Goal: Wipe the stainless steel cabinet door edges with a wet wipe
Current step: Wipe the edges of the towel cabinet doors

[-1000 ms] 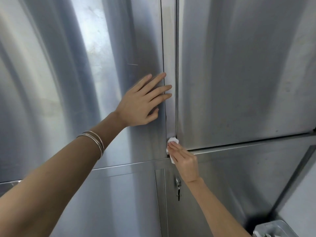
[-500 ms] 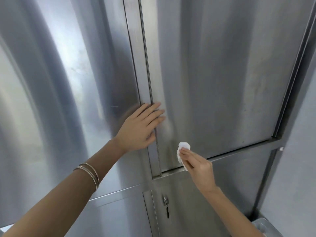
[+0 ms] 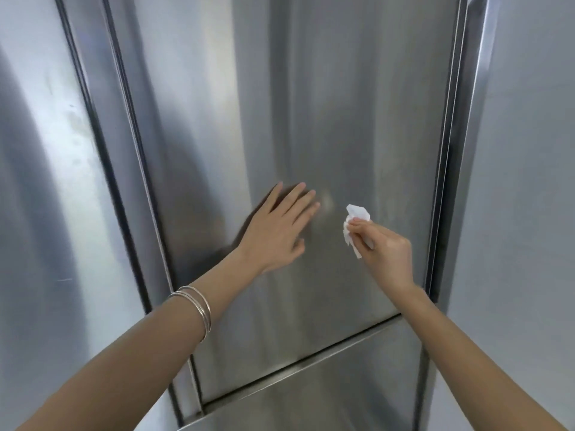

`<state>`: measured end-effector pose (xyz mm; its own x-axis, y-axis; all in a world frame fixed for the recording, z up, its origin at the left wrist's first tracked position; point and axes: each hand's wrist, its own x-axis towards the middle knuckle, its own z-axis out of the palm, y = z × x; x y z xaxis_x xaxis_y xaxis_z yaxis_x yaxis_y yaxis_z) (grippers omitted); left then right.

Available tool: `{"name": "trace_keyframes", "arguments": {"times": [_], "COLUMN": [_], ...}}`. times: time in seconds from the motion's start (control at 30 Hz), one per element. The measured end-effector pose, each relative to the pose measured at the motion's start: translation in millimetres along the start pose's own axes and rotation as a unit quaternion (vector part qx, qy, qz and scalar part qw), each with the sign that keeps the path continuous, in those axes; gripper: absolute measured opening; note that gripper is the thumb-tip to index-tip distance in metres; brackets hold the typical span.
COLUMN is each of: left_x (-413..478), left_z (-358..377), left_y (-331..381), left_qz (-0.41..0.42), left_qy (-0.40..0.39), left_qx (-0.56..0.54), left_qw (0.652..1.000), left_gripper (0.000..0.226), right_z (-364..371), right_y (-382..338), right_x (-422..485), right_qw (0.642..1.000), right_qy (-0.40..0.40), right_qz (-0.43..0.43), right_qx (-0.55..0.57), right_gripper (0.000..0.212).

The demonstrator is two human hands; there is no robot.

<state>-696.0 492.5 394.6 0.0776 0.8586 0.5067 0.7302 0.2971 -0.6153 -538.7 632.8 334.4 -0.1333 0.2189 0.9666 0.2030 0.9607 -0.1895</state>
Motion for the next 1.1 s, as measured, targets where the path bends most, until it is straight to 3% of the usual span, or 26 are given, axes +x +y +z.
{"name": "trace_keyframes", "arguments": {"times": [0.2,0.4,0.6,0.77,1.1], "left_x": [68,68,61,44,-12], "left_z": [15,24,23,22,12], "left_y": [11,4,-2,-13,-47], "left_qz": [-0.011,0.012,0.010,0.001,-0.014], "left_qy": [0.031,0.123,0.124,0.112,0.081], "left_qx": [0.071,0.088,0.082,0.088,0.102], "left_qw": [0.997,0.988,0.989,0.990,0.991], "left_gripper": [0.095,0.101,0.098,0.096,0.094], "right_z": [17,35,40,44,48], "right_y": [62,93,93,85,30], "right_x": [48,39,42,33,35], "right_qw": [0.999,0.996,0.991,0.986,0.977], "right_qy": [0.002,0.005,0.017,-0.039,-0.076], "right_qz": [0.033,-0.085,-0.108,-0.111,-0.154], "right_qx": [0.008,0.038,0.072,0.119,0.128], "right_gripper": [0.010,0.005,0.008,0.025,0.018]}}
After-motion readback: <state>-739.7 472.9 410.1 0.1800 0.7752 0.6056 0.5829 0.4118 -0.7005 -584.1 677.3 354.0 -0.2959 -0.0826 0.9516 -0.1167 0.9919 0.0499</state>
